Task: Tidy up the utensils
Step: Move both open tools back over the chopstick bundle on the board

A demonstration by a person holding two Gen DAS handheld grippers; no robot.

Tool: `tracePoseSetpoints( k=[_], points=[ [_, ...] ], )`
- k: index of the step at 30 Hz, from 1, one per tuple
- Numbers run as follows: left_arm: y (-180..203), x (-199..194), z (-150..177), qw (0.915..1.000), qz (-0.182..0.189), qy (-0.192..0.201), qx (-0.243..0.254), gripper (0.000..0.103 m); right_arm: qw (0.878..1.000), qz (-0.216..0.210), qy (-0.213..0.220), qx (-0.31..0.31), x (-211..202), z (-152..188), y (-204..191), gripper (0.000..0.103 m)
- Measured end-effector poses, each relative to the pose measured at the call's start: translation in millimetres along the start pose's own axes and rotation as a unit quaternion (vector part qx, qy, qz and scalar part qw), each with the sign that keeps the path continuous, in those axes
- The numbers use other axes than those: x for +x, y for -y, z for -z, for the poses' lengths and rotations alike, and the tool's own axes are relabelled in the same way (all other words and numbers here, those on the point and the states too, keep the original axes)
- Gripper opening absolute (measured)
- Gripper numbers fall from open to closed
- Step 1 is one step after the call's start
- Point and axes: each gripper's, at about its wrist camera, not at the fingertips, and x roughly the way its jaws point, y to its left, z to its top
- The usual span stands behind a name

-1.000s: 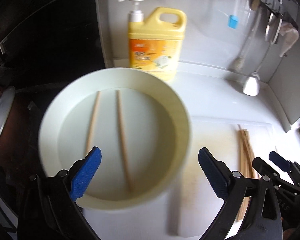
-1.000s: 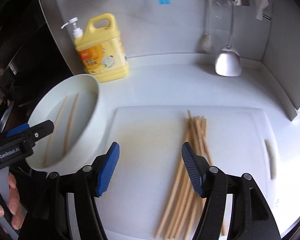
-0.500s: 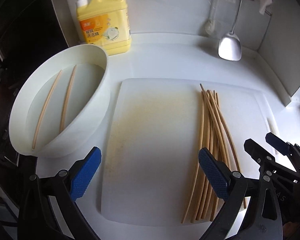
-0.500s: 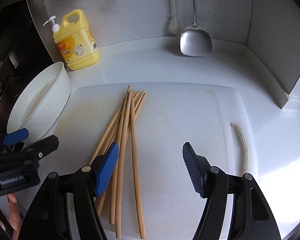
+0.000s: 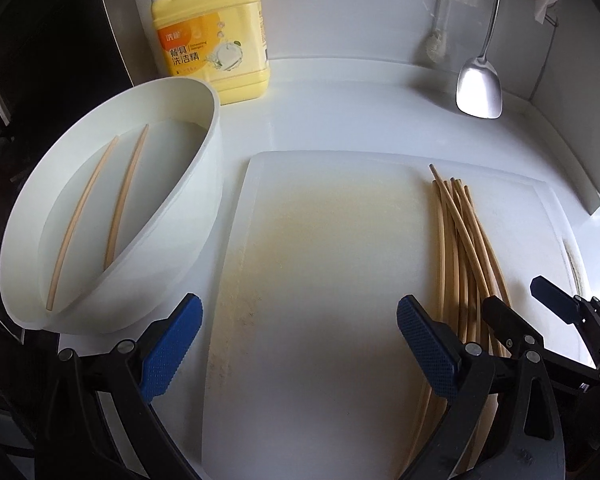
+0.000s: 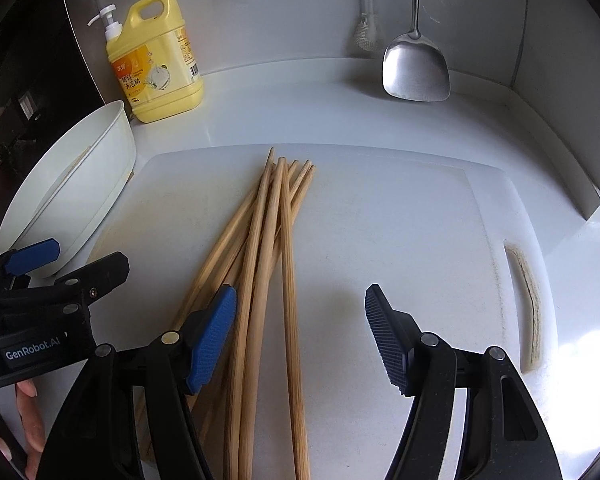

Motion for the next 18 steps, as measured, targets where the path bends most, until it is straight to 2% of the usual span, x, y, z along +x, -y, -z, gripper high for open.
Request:
tracePoseSetpoints(
  k=[10,18],
  points=[
    [21,14,2,0.9996,0.026,-0.013,0.008,0.096,1.000,0.008,0.007,0.024,-3,4,28,0.064],
    [32,23,1,0.9994,0.026,-0.014,0.019,0.096,0.999,0.003,0.017,0.050,-15,7,47,0.064]
  ],
)
